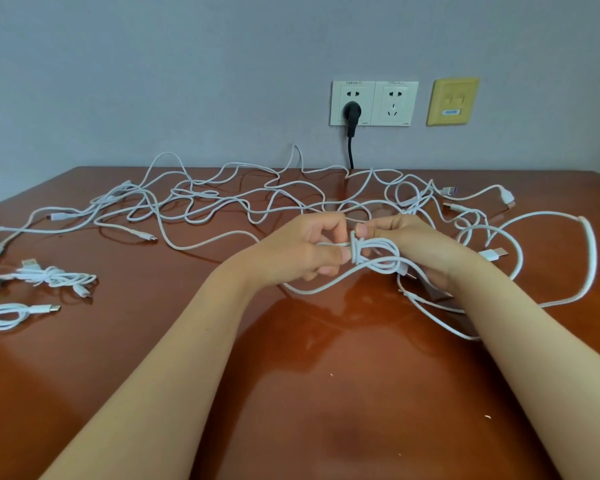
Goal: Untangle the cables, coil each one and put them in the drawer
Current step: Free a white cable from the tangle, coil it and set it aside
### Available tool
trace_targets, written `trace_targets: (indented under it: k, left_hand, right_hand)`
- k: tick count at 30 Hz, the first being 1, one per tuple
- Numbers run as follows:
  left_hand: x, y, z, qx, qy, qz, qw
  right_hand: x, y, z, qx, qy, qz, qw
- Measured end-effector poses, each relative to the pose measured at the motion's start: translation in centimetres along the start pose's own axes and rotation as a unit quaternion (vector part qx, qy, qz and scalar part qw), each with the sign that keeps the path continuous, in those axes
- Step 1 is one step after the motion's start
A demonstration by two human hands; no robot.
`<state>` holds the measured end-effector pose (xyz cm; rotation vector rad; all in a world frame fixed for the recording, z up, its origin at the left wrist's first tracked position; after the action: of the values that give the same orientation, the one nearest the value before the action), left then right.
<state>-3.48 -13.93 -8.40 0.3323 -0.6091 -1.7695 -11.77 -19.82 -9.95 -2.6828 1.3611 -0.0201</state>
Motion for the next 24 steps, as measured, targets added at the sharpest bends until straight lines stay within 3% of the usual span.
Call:
trace_targets:
  k: [5,8,12,15,18,22,24]
  left_hand:
    - [0.0,1.2,1.0,-0.056,-0.038,0.047,0.997]
    - [0.0,2.8,0.5,-0.067,-0.017,0.126,0.99]
    - [-0.3,5.1,-1.9,0.059,0.071,0.237,0.967]
    - [-0.8,6.0,-2.6,0.169,0.119,0.289,0.935]
    - [-1.0,6.3,-2.5,0.207,0.139,0.303,0.92]
    - [-1.1,6.1,-2.3,0.281,0.15,0.284,0.904]
    - [-1.0,5.8,-2.5,0.301,0.152,0.25,0.908]
  right_hand:
    - [0.0,-0.8,0.5,0.019,-0.032,-0.031,0.999]
    - [0.1,-2.1,0.6,0.016,-0.025,-0.04,0.999]
    - [0.7,-2.4,-1.2,-0.146,0.092,0.032,0.985]
    - [0.3,-3.5,-2.3,-0.351,0.178,0.052,0.918]
    - [-0.8,-5.2,-2.6,-0.495,0.222,0.039,0.839]
    - [-2.1,-7.3,-3.1,-0.586,0.277,0.011,0.762]
    - [-2.5,-7.6,-3.7,-0.599,0.302,0.019,0.742]
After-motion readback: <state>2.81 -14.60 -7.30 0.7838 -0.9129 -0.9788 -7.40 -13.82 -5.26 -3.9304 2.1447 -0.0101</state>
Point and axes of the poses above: each hand's wrist, its own x-axis towards the middle knuckle, its own y-axis out of the back of the hand, z = x × y, the point moved 9 cm from there along x, towards the middle knuckle, and after that the axes turned 15 degrees about x, right-handed, at the moved point
